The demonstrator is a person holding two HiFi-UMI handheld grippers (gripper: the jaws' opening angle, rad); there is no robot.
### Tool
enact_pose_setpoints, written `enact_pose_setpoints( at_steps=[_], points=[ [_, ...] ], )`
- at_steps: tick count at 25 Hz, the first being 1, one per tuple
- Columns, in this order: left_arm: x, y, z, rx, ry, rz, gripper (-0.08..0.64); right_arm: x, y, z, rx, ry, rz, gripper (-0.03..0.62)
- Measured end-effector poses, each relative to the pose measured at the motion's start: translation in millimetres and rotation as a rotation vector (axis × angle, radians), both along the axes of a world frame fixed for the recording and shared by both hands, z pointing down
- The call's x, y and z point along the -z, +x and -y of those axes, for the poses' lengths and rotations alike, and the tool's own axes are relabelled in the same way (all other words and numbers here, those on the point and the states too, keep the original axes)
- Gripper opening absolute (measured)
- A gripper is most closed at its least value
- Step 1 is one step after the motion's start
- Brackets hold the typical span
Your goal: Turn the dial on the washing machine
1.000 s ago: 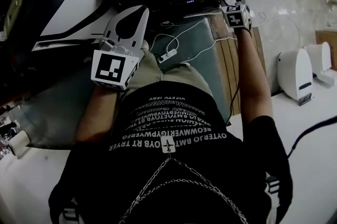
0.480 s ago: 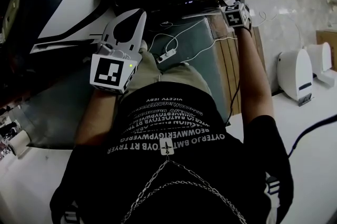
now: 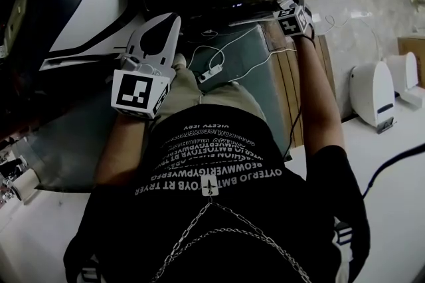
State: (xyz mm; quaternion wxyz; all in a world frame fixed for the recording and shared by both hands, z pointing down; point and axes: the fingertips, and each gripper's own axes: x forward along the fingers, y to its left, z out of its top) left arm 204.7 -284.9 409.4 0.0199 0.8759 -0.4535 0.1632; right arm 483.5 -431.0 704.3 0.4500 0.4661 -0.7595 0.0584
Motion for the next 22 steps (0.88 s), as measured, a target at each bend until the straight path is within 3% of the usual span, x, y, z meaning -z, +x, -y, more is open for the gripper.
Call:
enact_pose_setpoints(
  at_steps=[10, 17, 22],
  points=[
    [0.0, -9.3, -5.6, 0.02, -0.002, -0.005, 0.006, 5.8, -11.9, -6.4, 0.025, 0.024, -0.007, 0.256],
    [-2.6, -10.0, -6.5, 0.026, -0.003, 0.004, 0.006, -7.9, 6.1, 1.1, -0.018, -0.039, 0.002, 0.272],
    [-3.2, -11.4, -6.1, 0.03, -0.002, 0.017, 0.006, 7.3, -7.2, -4.6, -0.004, -0.004, 0.034, 0.267]
  ],
)
